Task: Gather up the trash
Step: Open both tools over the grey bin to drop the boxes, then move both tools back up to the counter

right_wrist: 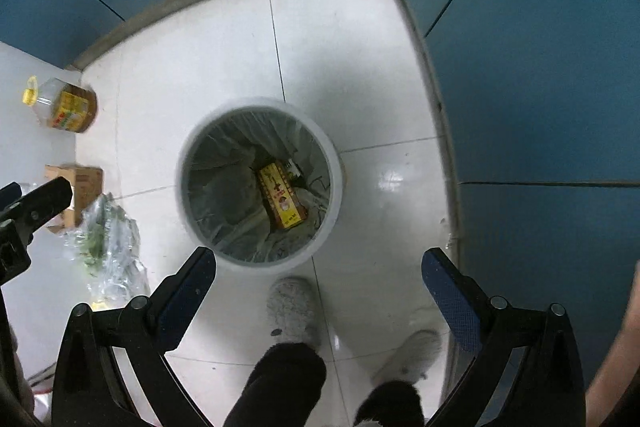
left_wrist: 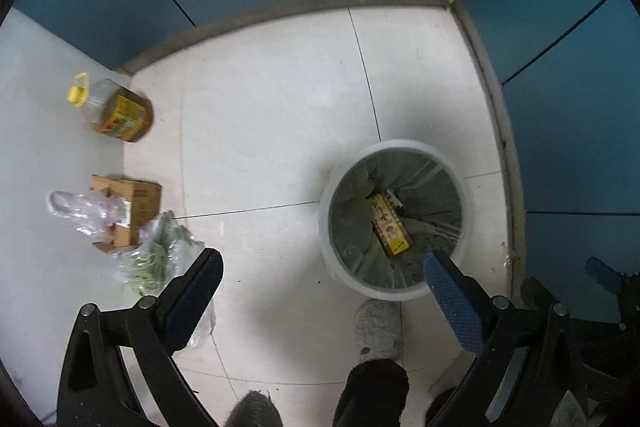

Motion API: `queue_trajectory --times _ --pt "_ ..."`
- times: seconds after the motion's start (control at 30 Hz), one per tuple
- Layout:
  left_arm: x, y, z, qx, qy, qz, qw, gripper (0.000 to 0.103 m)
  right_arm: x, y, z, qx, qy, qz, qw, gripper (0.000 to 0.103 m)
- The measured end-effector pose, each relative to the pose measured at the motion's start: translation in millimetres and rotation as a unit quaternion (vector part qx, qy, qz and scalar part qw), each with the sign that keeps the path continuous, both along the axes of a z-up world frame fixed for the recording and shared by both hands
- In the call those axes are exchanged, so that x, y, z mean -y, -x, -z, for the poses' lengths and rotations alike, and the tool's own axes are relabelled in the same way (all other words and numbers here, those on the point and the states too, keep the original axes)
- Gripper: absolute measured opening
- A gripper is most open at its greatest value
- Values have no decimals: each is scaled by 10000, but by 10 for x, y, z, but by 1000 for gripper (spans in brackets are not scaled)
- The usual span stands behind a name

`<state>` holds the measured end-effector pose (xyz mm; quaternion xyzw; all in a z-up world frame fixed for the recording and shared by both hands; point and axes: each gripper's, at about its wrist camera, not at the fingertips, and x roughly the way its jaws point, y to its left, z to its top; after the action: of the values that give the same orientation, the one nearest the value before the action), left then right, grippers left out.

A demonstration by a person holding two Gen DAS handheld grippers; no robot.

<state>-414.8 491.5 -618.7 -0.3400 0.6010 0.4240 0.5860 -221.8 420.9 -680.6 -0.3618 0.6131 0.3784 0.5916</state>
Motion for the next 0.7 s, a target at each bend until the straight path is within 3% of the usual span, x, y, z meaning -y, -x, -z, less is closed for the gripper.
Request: queue_trajectory --times 0.17,0.43,0.7 --pt "288 32 -812 226 -359 -115 9990 103 235 16 -921 75 -359 -53 9993 103" --pt "1088 34 -2063 562 -773 -373 9947 103 881 76 -2493 188 -1082 -192 9938 103" --pt "1862 19 -3114 842 -1306 -563 9862 103 1671 135 -3660 304 -1716 -425 9838 103"
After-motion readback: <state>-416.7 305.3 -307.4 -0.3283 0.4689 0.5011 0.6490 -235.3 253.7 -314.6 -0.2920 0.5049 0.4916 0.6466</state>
